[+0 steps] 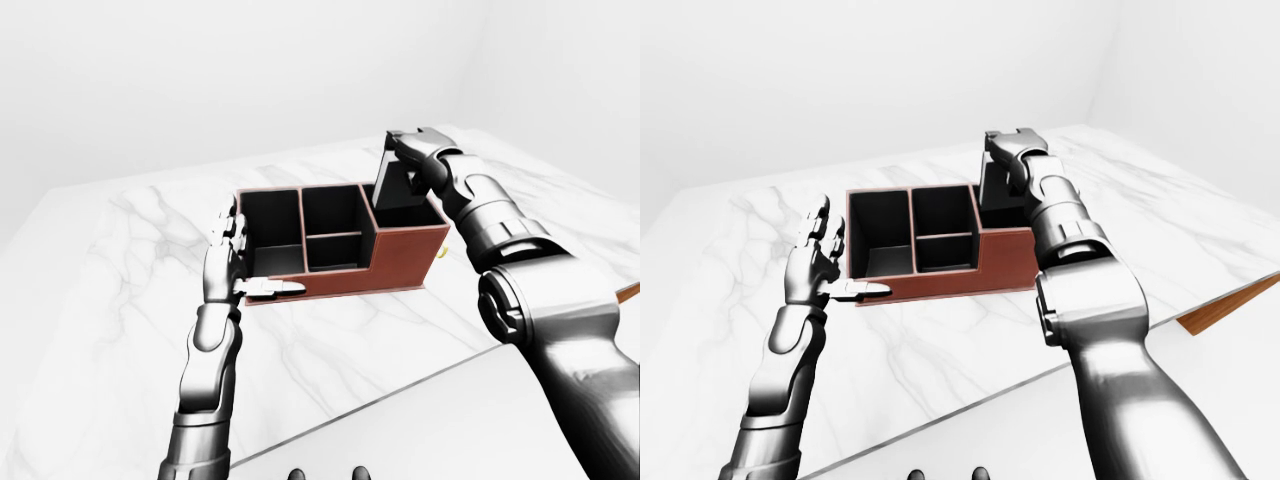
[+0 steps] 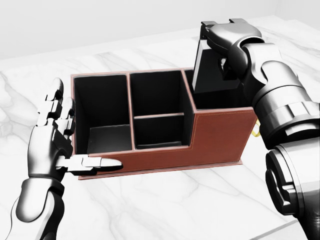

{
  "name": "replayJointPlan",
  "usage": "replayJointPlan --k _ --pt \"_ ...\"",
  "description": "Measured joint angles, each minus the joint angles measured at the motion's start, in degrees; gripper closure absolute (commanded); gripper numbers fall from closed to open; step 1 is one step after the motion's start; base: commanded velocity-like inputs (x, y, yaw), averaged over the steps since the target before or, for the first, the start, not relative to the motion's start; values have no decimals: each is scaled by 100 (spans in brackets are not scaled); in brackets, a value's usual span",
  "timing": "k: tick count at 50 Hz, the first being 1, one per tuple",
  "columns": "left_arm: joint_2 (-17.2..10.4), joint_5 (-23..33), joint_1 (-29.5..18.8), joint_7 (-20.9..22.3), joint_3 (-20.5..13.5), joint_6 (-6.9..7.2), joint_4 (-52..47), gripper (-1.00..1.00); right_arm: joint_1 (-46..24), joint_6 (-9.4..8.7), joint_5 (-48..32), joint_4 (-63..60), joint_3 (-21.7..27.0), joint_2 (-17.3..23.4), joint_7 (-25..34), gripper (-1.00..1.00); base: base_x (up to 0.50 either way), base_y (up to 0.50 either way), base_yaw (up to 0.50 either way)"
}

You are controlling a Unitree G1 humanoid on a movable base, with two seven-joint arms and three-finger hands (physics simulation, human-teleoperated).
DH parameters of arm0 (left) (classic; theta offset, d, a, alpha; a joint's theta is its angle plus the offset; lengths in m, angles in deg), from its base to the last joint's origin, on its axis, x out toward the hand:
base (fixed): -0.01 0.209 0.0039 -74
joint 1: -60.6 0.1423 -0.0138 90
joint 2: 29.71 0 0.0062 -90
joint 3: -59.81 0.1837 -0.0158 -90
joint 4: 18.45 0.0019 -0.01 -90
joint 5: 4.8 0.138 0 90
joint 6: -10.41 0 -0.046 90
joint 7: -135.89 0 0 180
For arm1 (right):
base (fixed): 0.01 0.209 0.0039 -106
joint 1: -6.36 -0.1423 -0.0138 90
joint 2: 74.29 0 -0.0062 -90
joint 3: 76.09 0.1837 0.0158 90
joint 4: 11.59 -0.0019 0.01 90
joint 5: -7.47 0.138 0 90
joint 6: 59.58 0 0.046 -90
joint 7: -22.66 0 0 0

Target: Pick up the book and place it in the right compartment of the caddy.

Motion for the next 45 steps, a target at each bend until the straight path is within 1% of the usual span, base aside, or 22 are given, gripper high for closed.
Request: replayJointPlan --k 45 --pt "8 46 50 23 2 0 126 -100 404 0 -335 75 102 -35 -122 100 0 0 0"
